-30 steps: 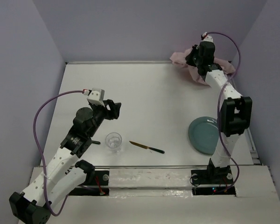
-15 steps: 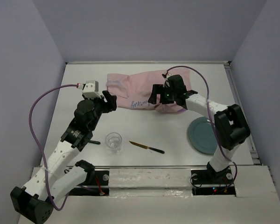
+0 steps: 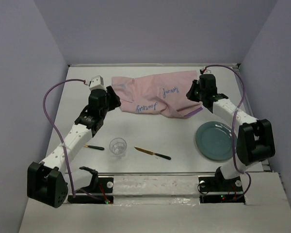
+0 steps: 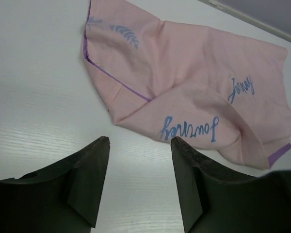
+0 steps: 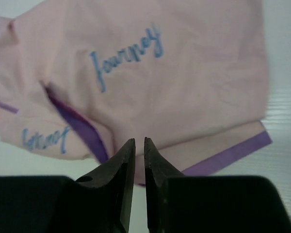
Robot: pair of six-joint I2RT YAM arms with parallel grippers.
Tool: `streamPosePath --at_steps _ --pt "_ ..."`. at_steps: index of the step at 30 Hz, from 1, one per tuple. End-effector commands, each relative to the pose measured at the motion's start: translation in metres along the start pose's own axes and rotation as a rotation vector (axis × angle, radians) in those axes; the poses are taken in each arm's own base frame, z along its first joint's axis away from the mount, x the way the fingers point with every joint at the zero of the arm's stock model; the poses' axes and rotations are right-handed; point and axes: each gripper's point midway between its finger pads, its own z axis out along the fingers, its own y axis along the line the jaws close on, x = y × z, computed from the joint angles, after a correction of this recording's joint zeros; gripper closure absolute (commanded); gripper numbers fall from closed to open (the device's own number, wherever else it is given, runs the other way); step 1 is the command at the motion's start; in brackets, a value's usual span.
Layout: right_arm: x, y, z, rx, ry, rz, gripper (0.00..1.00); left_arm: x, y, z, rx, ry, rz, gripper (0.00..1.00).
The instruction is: Set the dinner table for one person
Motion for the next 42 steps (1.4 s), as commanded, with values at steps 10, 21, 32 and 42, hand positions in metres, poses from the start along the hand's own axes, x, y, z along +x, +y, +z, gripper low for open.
streamPosePath --at_steps 10,21,32,42 --pt "-0.1 -0.117 0.094 0.253 -0.105 0.092 0.48 -0.087 0.024 0.118 -0.174 -0.095 -0.073 0.4" --pt "-0.121 -0.139 0.184 0.225 -0.105 0.131 0.33 -0.058 0.074 0.257 -0.328 0.094 0.011 0.38" --pt "-0.112 -0.156 0.241 0.154 -0.074 0.224 0.31 -0.05 0.092 0.326 -0.326 0.189 0.015 0.37" --pt "-0.09 -0.141 0.259 0.033 -0.034 0.296 0.39 -0.035 0.095 0.346 -0.287 0.209 0.002 0.29"
